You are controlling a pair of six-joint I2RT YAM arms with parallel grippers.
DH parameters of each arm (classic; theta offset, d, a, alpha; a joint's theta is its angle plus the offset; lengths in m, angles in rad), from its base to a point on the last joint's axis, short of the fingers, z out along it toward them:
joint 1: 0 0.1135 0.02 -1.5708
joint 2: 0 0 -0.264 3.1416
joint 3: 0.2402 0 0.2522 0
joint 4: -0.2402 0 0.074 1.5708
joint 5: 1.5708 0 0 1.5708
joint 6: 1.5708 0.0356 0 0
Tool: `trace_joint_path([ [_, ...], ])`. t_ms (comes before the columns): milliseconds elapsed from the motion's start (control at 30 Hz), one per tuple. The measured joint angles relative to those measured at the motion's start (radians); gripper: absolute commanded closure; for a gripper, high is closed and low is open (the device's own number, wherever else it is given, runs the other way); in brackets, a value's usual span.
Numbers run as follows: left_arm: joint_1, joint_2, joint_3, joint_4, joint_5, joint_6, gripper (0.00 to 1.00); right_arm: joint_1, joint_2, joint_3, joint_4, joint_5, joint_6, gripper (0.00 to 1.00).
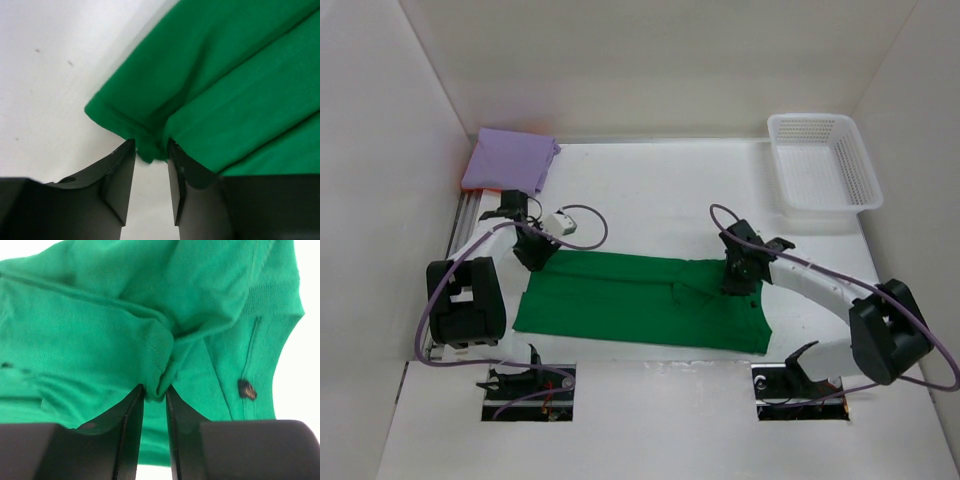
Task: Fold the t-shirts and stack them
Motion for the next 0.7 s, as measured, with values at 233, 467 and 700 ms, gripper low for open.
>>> trace_joint_path([
  [233, 0.047, 0.0, 0.051, -0.134, -0.013, 0.047, 0.62, 0.005, -0.219, 0.007, -0.076, -0.027, -0.011, 0.68],
  [467, 0.063, 0.0, 0.12, -0.244, -0.015, 0.121, 0.61, 0.003, -0.122, 0.232, -0.045, -0.033, -0.085, 0.56],
  [700, 0.094, 0.0, 0.15, -0.292, -0.01, 0.142, 0.58, 0.003, 0.306, 0.476, 0.057, -0.049, -0.204, 0.47],
])
